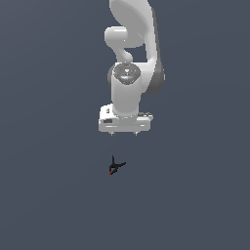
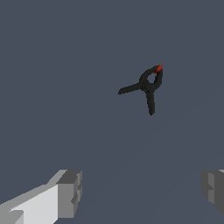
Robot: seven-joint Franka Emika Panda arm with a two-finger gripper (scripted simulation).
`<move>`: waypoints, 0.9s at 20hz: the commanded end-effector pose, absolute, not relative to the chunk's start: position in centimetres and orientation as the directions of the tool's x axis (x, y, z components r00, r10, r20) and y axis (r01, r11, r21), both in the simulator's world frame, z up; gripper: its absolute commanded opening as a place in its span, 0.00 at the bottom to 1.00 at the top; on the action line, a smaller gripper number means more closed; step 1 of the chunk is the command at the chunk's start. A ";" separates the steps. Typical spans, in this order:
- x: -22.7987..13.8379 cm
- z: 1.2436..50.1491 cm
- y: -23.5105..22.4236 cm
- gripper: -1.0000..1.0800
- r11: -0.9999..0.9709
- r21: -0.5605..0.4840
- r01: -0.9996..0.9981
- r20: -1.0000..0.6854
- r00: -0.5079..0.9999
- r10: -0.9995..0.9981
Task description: Pick up the object and move it to a goal position.
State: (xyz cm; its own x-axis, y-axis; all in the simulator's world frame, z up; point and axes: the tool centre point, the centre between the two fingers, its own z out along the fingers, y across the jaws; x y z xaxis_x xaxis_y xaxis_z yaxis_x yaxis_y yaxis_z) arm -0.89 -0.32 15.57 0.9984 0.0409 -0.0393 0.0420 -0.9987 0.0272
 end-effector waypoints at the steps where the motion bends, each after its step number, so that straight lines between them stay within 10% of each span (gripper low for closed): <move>1: -0.9 15.6 -0.3 0.96 -0.999 0.027 0.042 -0.039 0.998 0.041; 18: 0.0 16.5 1.2 0.96 -0.998 0.018 0.058 -0.021 0.998 0.057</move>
State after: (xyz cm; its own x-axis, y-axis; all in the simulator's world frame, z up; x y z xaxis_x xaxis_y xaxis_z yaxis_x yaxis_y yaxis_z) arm -0.14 1.28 16.73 0.9974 0.0688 -0.0206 0.0692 -0.9974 0.0182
